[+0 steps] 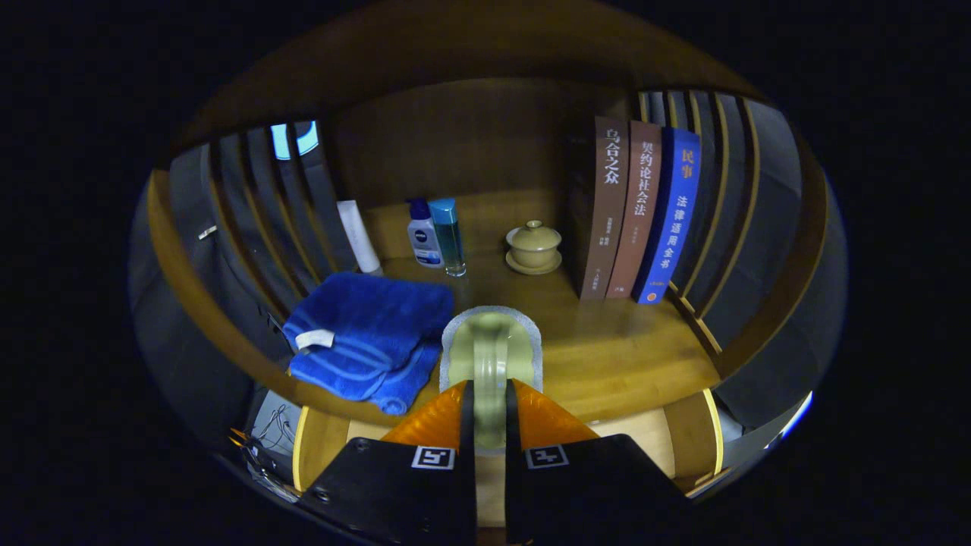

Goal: Pull open the drawer, take out the items inside it, and place them on the countertop above the cabinet.

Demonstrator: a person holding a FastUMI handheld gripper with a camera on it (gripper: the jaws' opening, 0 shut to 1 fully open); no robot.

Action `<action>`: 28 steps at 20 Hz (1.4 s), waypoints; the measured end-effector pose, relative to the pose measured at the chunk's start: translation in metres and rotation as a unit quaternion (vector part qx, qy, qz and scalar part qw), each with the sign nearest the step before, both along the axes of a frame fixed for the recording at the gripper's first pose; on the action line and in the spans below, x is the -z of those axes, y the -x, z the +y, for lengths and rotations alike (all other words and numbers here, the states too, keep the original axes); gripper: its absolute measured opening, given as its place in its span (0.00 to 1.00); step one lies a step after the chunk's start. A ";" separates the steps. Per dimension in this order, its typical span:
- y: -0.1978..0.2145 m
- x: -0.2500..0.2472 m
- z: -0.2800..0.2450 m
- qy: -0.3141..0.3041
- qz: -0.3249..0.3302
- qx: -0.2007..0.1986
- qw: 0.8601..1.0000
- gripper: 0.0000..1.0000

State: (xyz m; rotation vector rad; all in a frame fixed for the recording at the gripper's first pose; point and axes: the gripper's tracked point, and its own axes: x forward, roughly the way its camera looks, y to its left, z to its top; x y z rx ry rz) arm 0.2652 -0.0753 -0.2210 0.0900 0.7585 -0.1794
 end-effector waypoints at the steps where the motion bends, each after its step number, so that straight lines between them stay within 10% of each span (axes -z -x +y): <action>1: -0.012 0.002 -0.003 -0.001 0.000 0.002 1.000 0.19; 12: -0.055 0.042 -0.023 -0.001 0.036 0.017 0.999 0.24; 17: -0.052 0.027 -0.018 0.004 0.012 0.007 1.000 1.00; 28: 0.080 -0.041 0.020 -0.008 -0.139 -0.017 0.990 1.00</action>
